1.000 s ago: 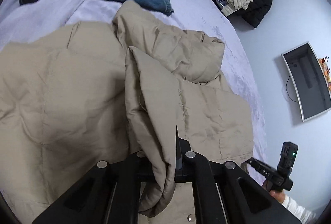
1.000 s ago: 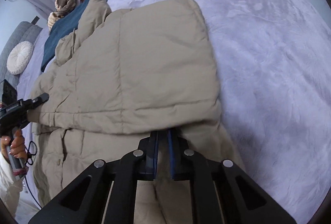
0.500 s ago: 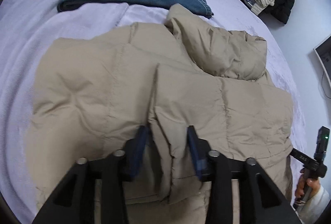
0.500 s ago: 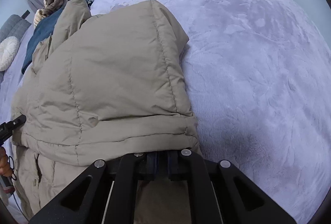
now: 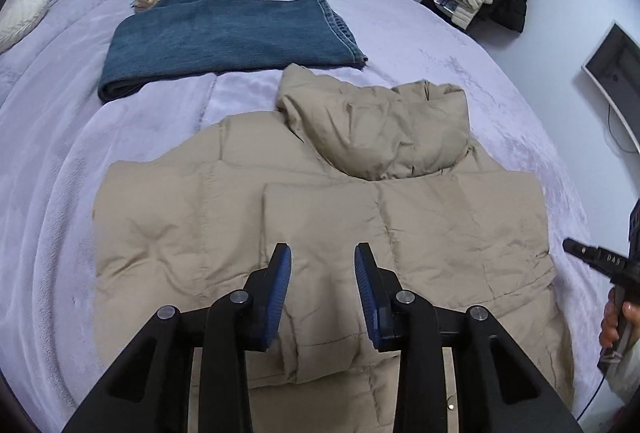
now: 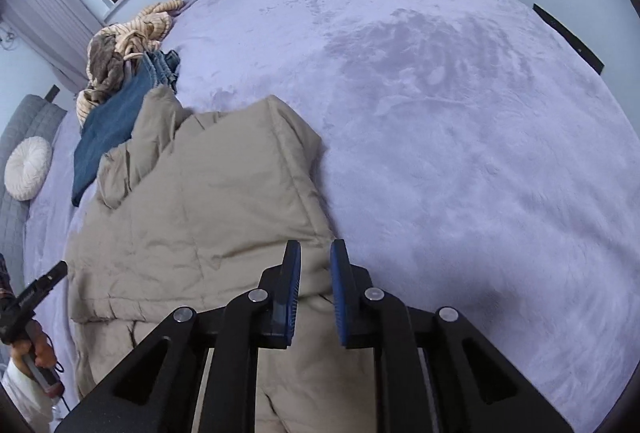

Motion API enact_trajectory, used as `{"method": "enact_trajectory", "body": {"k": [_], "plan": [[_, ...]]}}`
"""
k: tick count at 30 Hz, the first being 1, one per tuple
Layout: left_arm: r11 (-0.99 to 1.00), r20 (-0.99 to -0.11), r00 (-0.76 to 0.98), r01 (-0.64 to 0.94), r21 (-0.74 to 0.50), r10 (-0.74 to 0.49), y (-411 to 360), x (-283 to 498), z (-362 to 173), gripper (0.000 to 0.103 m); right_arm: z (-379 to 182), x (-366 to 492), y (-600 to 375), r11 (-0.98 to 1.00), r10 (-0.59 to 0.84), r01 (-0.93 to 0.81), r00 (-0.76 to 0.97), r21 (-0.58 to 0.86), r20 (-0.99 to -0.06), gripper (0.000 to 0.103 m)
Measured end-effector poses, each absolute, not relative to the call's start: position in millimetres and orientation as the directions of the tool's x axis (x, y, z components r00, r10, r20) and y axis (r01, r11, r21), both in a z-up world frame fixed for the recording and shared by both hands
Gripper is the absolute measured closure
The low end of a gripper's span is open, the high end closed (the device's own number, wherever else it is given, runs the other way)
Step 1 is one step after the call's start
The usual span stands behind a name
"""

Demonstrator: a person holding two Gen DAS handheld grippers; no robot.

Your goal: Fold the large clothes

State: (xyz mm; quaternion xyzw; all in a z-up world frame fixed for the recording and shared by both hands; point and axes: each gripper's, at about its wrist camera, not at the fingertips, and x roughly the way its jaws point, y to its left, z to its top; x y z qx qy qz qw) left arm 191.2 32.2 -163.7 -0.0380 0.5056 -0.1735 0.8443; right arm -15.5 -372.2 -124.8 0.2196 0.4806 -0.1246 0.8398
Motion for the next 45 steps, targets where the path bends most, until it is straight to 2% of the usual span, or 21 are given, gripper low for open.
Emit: {"method": "enact_trajectory", "body": {"k": [5,6,9,15,16,20,21,23,28,29,30,31,32,39,40,41,45], "plan": [[0.968,-0.895,0.391,0.208,-0.142,-0.215,21,208,-212,0.068,-152,47,-342,0.921,0.033,0.328,0.472,0.210,-0.881,0.086],[0.958,-0.898,0.360,0.223,-0.182,-0.254,22,210,-219,0.068,-163,54,-341,0.924,0.026,0.330,0.454,0.194,-0.891,0.086],[0.955,-0.895,0.361,0.233,-0.186,-0.262,21,213,-228,0.068,-190,65,-344,0.924,0.016,0.339,0.422,0.174,-0.907,0.090],[0.966,-0.906,0.359,0.204,-0.158,-0.224,26,212,-220,0.067,-190,63,-347,0.922,0.012,0.345,0.422,0.173,-0.906,0.090],[0.970,-0.909,0.360,0.192,-0.147,-0.209,29,210,-215,0.067,-187,63,-347,0.922,0.010,0.348,0.418,0.170,-0.909,0.086],[0.979,-0.912,0.369,0.155,-0.130,-0.179,45,196,-193,0.067,-168,47,-348,0.917,0.023,0.353,0.417,0.185,-0.909,0.085],[0.989,-0.911,0.388,0.110,-0.104,-0.139,47,192,-189,0.067,-163,41,-347,0.913,0.033,0.357,0.417,0.197,-0.908,0.083],[0.990,-0.919,0.373,0.101,-0.097,-0.128,51,180,-182,0.067,-156,26,-346,0.904,0.053,0.366,0.418,0.222,-0.907,0.066],[0.992,-0.933,0.342,0.095,-0.080,-0.108,52,149,-166,0.067,-143,-6,-338,0.887,0.100,0.376,0.411,0.268,-0.906,0.058],[0.993,-0.935,0.337,0.091,-0.082,-0.108,51,144,-163,0.064,-142,-13,-336,0.882,0.114,0.380,0.404,0.280,-0.908,0.057],[0.993,-0.937,0.333,0.085,-0.086,-0.109,51,139,-160,0.054,-141,-19,-334,0.879,0.121,0.383,0.397,0.284,-0.910,0.056],[0.994,-0.935,0.338,0.073,-0.085,-0.104,52,133,-156,0.026,-140,-23,-332,0.878,0.125,0.384,0.392,0.285,-0.912,0.054],[0.995,-0.929,0.358,0.058,-0.081,-0.097,53,126,-150,0.017,-139,-28,-331,0.876,0.129,0.387,0.387,0.288,-0.913,0.053],[0.997,-0.933,0.349,0.033,-0.076,-0.083,49,96,-133,0.017,-134,-61,-327,0.861,0.161,0.407,0.355,0.307,-0.921,0.050],[0.997,-0.934,0.350,0.032,-0.068,-0.075,48,92,-131,0.014,-133,-64,-326,0.859,0.165,0.407,0.351,0.309,-0.922,0.050],[0.998,-0.935,0.349,0.031,-0.057,-0.064,46,88,-129,0.000,-132,-68,-325,0.859,0.170,0.406,0.348,0.312,-0.922,0.047],[0.998,-0.939,0.336,0.026,-0.064,-0.069,43,69,-121,0.000,-125,-83,-320,0.859,0.188,0.396,0.346,0.325,-0.919,0.042]]}}
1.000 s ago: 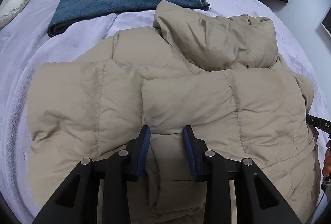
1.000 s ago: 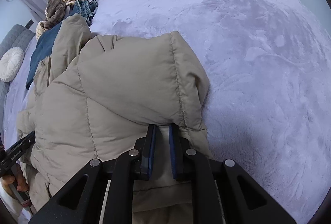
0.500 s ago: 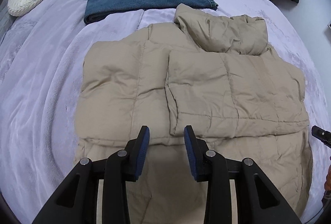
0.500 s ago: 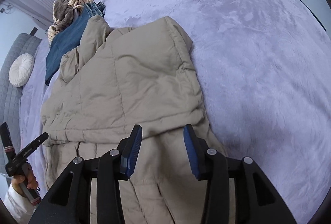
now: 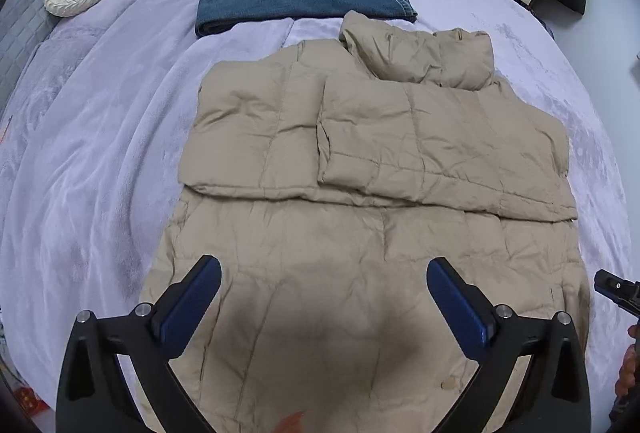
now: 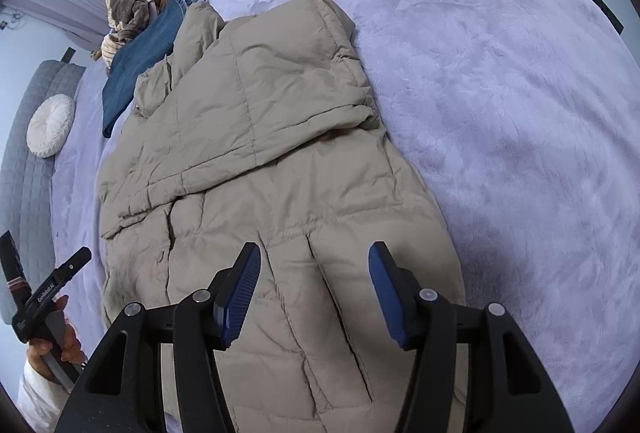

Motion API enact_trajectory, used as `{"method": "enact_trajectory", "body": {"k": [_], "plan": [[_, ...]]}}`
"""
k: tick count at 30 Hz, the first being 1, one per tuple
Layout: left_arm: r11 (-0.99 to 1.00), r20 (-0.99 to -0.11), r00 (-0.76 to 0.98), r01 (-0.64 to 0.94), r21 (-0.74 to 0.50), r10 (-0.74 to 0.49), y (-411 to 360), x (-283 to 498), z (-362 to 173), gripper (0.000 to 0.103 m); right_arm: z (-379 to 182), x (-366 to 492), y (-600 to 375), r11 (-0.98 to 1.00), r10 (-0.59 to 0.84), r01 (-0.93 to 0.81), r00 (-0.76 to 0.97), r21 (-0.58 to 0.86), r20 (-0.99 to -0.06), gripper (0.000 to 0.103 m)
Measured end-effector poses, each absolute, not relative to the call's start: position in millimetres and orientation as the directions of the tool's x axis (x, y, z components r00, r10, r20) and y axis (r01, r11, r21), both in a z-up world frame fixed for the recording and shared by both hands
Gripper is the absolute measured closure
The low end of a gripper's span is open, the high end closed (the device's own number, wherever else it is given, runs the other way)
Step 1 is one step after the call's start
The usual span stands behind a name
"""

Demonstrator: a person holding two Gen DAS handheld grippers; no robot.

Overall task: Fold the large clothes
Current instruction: 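Release the folded side with the left tool and lift both tools away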

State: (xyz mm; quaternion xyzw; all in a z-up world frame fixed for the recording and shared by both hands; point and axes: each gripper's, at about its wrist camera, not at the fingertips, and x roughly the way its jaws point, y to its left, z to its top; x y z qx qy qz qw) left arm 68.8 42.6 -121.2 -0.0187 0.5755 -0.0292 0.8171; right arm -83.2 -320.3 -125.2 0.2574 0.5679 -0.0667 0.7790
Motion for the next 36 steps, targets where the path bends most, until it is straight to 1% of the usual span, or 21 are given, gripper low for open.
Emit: {"method": "enact_trajectory", "body": {"k": [6,8,10,13,14,22,27,36], "plan": [[0.998,-0.957,0.285,0.022,-0.057,-0.061,35,35,-117,0.000,-121,-102,-315,0.850,0.232,0.390,0.327,0.355,-0.916,0.040],[0.997,-0.962,0.265,0.009,-0.071,-0.071,37,24,-119,0.000,-119,-107,-311,0.852,0.242,0.379,0.327,0.362,-0.913,0.027],[0.997,-0.967,0.243,-0.002,-0.076,-0.073,39,14,-122,0.000,-117,-114,-306,0.854,0.251,0.367,0.332,0.369,-0.909,0.022],[0.996,-0.975,0.207,-0.007,-0.090,-0.087,42,-3,-126,0.000,-116,-124,-301,0.847,0.270,0.368,0.323,0.383,-0.907,0.022],[0.996,-0.976,0.204,-0.010,-0.084,-0.080,43,-8,-125,0.000,-116,-128,-300,0.842,0.277,0.373,0.321,0.390,-0.905,0.019],[0.996,-0.977,0.197,-0.022,-0.088,-0.082,65,-43,-129,0.000,-128,-156,-281,0.800,0.311,0.426,0.309,0.423,-0.899,0.019],[0.991,-0.977,0.186,-0.050,-0.120,-0.109,92,-67,-138,0.000,-134,-178,-267,0.773,0.305,0.463,0.329,0.434,-0.894,0.018],[0.980,-0.979,0.142,-0.111,-0.165,-0.148,144,-113,-158,0.000,-151,-231,-254,0.717,0.287,0.558,0.311,0.418,-0.906,0.018]]}}
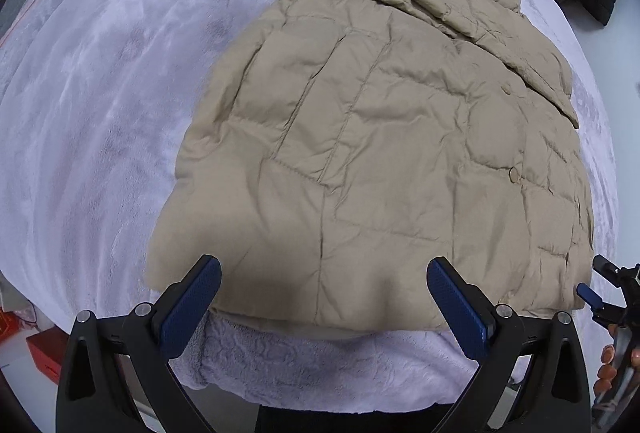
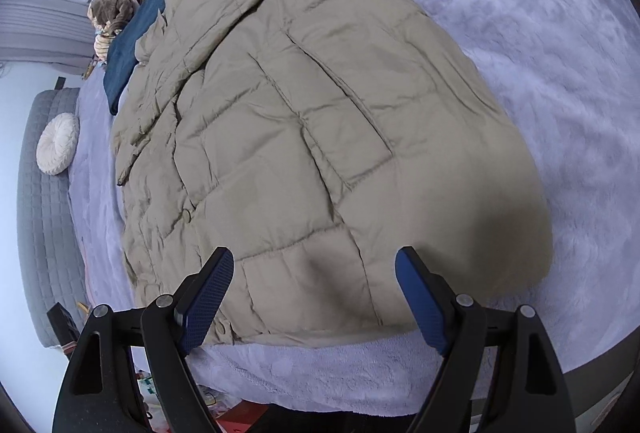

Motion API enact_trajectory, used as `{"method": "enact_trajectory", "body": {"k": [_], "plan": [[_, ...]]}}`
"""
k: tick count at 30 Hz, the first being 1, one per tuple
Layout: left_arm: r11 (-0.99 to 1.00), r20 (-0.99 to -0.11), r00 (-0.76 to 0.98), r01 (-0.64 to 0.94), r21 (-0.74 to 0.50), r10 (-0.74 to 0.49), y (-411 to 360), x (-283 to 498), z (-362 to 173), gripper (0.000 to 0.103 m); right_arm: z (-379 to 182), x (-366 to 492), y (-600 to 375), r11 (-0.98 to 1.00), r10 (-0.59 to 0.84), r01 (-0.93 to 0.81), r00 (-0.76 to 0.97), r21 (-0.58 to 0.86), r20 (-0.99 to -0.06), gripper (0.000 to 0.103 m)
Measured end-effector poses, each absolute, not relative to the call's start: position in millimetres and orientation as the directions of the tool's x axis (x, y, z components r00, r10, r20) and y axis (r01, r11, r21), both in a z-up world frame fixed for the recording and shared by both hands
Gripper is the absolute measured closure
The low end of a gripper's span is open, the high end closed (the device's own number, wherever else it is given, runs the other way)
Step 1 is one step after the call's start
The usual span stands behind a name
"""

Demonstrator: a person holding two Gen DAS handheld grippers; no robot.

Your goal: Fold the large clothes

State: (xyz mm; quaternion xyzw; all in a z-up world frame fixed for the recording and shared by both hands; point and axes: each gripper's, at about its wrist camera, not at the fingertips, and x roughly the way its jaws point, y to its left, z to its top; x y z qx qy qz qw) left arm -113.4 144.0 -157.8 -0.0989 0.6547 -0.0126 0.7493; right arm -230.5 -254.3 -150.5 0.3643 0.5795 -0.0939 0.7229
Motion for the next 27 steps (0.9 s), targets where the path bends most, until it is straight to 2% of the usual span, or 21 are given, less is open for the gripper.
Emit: {"method": "enact_trajectory", "body": {"k": [19,27], "plan": [[0.905,-0.932,0.070,-0.226,-0.361,-0.354,197,-151,-191,0.000,-170,-291,-262,0.587,0.211,0.687,0.380,0.428,-0.900,0.017],[0.845,-0.881,0.063,-0.259,-0.468,-0.468,205,-151,-206,0.000,-194,-325,-283,0.397,0.204,0.795,0.410,0.458,-0.889,0.017]]}}
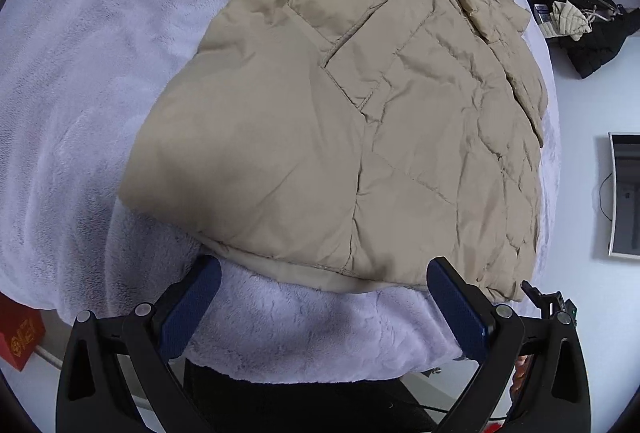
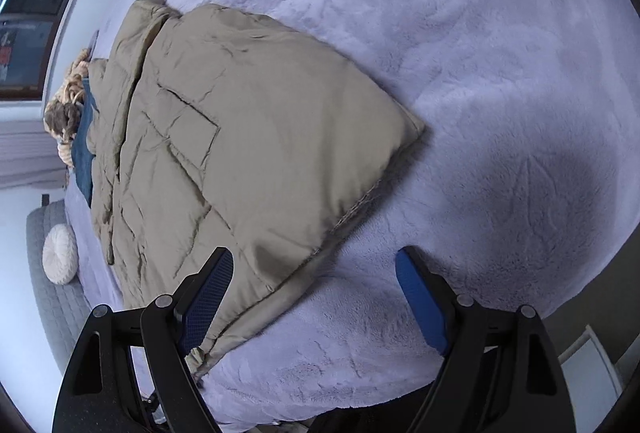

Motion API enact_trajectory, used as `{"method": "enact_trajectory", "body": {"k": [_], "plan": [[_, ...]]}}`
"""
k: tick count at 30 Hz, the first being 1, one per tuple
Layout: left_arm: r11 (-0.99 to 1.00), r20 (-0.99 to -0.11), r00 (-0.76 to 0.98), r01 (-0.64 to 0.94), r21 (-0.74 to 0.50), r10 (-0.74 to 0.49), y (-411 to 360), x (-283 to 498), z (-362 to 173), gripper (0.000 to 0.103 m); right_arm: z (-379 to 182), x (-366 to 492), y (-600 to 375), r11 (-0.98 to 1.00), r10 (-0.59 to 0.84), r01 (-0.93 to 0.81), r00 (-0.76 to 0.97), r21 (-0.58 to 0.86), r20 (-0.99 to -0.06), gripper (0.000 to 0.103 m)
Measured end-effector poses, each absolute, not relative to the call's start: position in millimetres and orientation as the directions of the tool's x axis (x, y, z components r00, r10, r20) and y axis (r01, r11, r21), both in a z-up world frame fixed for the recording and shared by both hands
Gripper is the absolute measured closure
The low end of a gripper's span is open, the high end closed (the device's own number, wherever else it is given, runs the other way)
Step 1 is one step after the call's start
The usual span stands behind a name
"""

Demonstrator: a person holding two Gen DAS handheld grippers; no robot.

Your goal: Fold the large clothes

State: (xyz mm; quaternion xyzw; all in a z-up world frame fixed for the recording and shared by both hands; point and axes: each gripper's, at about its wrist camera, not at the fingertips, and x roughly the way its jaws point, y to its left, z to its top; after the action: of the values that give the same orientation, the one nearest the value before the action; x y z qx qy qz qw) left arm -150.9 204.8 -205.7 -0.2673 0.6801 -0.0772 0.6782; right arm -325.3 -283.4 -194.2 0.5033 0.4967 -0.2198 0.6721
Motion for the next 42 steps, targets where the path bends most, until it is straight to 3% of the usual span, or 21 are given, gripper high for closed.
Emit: {"method": "enact_trajectory", "body": {"k": [2,4,9,12,13,15,17,19,21,22,23,24,25,26,32,42], "plan": [[0.837,-0.877,0.064,-0.273,-0.474,-0.476,200,-146,-211,0.000,-200,-322,-286,0.375,0.215,0.792,0.432,0.483,-0.876,0.014],[0.818,-0.863,0.078,-0.287,-0.499,-0.499,198,-142,-213,0.000,-204,-317,-288,0.335,0.237,0.778,0.476,0.531,-0.847,0.000],[0.786,-0.838,0.120,-0.299,-0.542,-0.532,191,-128,-217,0.000,-209,-296,-288,0.246,0.311,0.703,0.595,0.667,-0.741,0.000],[0.767,-0.833,0.150,-0.329,-0.550,-0.533,190,-122,-221,0.001,-208,-285,-286,0.272,0.329,0.704,0.572,0.655,-0.751,0.000],[0.757,-0.827,0.162,-0.339,-0.559,-0.538,191,-121,-221,0.010,-209,-283,-286,0.275,0.337,0.708,0.563,0.651,-0.754,0.000],[0.744,-0.817,0.179,-0.340,-0.575,-0.549,191,-118,-219,0.037,-210,-284,-285,0.268,0.352,0.706,0.562,0.656,-0.749,0.000],[0.751,-0.814,0.180,-0.316,-0.580,-0.553,189,-115,-216,0.084,-210,-285,-286,0.253,0.365,0.701,0.569,0.666,-0.737,0.000],[0.766,-0.815,0.197,-0.278,-0.580,-0.546,190,-113,-207,0.086,-209,-285,-288,0.234,0.373,0.700,0.576,0.675,-0.727,0.001],[0.778,-0.813,0.219,-0.239,-0.581,-0.540,190,-112,-194,0.090,-208,-287,-289,0.216,0.378,0.700,0.583,0.681,-0.719,0.004],[0.783,-0.811,0.230,-0.219,-0.582,-0.539,190,-110,-187,0.091,-208,-287,-289,0.211,0.385,0.696,0.586,0.686,-0.713,0.015],[0.788,-0.809,0.242,-0.200,-0.582,-0.536,190,-109,-179,0.090,-207,-288,-289,0.208,0.394,0.693,0.587,0.690,-0.708,0.035],[0.793,-0.807,0.252,-0.180,-0.582,-0.534,188,-108,-172,0.090,-208,-288,-289,0.206,0.404,0.693,0.582,0.691,-0.705,0.046],[0.798,-0.806,0.260,-0.164,-0.580,-0.533,188,-107,-166,0.091,-209,-287,-288,0.204,0.413,0.698,0.575,0.687,-0.707,0.073],[0.803,-0.805,0.267,-0.146,-0.577,-0.530,188,-106,-160,0.091,-209,-287,-288,0.212,0.411,0.707,0.562,0.675,-0.718,0.091],[0.852,-0.822,0.301,-0.055,-0.520,-0.483,191,-104,-129,0.091,-185,-280,-284,0.329,0.372,0.680,0.544,0.655,-0.752,0.094],[0.868,-0.768,0.454,0.024,-0.495,-0.451,183,-56,-56,0.091,-101,-220,-288,0.577,0.321,0.532,0.550,0.620,-0.771,0.095]]}}
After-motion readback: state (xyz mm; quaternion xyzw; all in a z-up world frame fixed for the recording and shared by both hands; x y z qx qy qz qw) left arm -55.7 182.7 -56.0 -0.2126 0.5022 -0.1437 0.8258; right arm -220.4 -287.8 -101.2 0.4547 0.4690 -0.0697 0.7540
